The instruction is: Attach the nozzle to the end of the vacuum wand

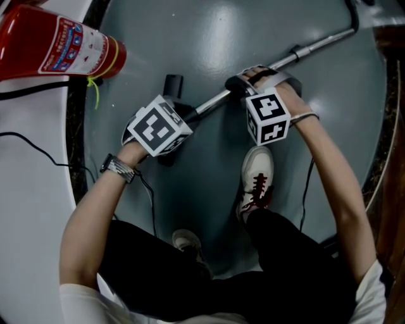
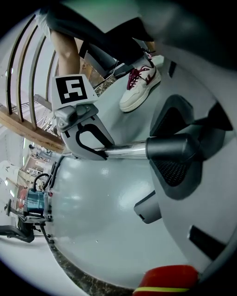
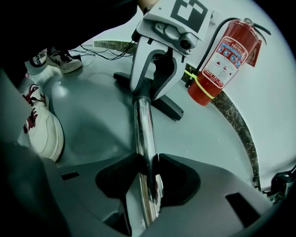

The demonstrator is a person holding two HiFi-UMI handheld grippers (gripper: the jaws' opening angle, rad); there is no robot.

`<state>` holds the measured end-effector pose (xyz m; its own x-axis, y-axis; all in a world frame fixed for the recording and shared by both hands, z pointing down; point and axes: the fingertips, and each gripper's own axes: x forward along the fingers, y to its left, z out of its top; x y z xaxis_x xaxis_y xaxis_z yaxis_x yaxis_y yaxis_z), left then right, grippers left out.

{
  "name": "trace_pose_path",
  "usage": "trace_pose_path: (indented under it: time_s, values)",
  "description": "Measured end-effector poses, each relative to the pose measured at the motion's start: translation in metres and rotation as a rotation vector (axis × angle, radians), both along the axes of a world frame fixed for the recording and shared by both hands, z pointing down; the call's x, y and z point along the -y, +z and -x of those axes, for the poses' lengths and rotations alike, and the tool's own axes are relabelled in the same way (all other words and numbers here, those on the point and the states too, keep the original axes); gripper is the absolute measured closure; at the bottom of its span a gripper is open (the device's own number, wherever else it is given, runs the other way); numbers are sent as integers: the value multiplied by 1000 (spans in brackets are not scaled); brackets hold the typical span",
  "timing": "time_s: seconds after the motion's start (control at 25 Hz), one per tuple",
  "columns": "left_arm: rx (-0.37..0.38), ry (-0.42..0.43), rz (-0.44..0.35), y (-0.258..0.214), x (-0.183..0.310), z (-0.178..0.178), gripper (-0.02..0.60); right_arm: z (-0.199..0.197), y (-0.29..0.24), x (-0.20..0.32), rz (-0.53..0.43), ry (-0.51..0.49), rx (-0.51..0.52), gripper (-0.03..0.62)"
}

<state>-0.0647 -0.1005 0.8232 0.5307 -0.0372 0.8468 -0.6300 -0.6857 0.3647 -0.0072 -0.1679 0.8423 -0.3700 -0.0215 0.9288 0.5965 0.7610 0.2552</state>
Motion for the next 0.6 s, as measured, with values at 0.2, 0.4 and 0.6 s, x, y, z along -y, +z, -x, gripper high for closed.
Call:
trace_pose_path:
  time_s: [0.2, 0.4, 0.6]
  values:
    - [7, 30, -4, 3, -2, -4, 423, -2, 2, -1, 2, 13, -3, 436]
    - [33, 72, -31, 3, -2, -8, 418, -3, 2, -2, 1, 13, -9, 436]
    - [71, 131, -43, 7, -4, -10, 402, -2, 3, -2, 0, 11, -7, 436]
